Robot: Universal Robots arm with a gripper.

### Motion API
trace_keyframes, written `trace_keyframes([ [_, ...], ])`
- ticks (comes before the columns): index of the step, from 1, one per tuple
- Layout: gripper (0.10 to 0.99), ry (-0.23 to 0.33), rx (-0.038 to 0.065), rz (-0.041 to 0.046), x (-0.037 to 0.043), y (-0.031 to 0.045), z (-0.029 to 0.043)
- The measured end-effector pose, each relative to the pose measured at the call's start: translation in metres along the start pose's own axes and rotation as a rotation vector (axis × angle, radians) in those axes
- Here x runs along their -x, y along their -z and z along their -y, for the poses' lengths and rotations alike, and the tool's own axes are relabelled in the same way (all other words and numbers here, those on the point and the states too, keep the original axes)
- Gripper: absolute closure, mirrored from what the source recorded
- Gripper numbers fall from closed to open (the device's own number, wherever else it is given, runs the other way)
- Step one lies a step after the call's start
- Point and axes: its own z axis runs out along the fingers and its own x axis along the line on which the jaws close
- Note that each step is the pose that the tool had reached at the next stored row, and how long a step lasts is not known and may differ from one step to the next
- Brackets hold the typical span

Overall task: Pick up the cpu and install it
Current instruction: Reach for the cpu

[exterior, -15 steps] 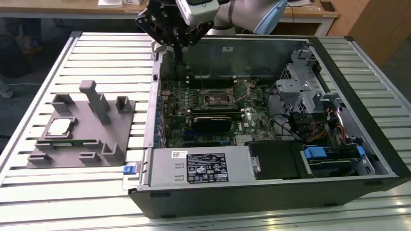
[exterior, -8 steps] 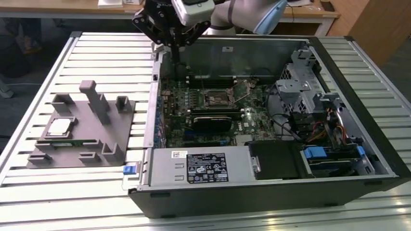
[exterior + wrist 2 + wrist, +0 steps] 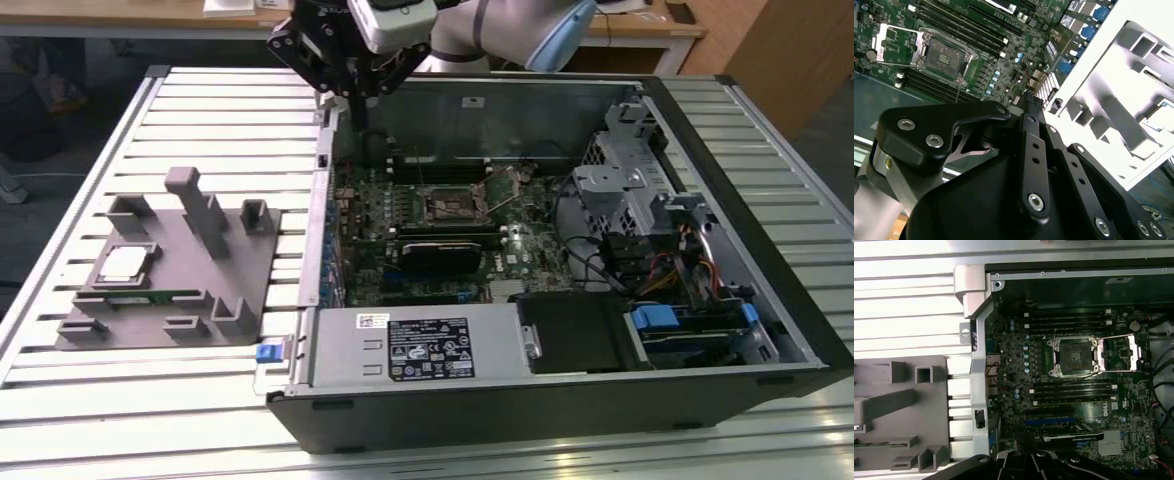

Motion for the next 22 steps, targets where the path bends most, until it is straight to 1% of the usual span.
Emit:
trace_keyframes([
  [22, 0.980, 0.000, 0.000, 0.0000, -0.0189, 0.0001, 0.0014],
])
